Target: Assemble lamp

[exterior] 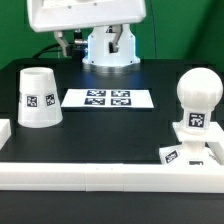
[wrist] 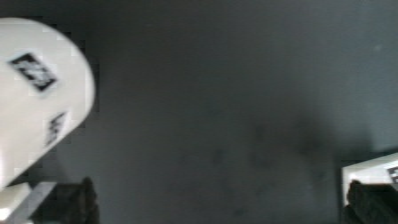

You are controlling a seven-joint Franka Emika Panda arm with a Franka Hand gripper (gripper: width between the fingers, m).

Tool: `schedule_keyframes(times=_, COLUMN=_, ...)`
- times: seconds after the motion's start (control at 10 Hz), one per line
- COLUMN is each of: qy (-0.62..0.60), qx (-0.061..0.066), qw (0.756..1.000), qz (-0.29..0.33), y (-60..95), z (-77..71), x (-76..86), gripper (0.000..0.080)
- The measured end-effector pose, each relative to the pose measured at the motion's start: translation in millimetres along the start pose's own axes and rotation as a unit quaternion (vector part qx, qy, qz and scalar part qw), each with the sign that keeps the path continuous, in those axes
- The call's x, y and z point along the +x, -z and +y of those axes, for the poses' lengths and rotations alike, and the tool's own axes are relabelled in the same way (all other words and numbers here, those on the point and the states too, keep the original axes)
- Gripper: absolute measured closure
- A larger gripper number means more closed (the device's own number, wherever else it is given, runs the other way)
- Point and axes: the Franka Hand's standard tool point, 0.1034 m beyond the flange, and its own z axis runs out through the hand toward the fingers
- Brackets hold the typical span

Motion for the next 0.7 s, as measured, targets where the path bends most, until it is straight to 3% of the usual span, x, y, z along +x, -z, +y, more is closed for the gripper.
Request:
schedule_keyframes(times=0.4, qy=0.005, qx=0.003, qw=1.000, qz=-0.005, y=2.7, z=-4.7, x=4.2, gripper=0.0101)
schedule_keyframes(times=0.7, qy=0.076, qx=0.006, qw=0.997, qz=-0.003, y=1.8, z=32.2, x=1.1, gripper=0.0101)
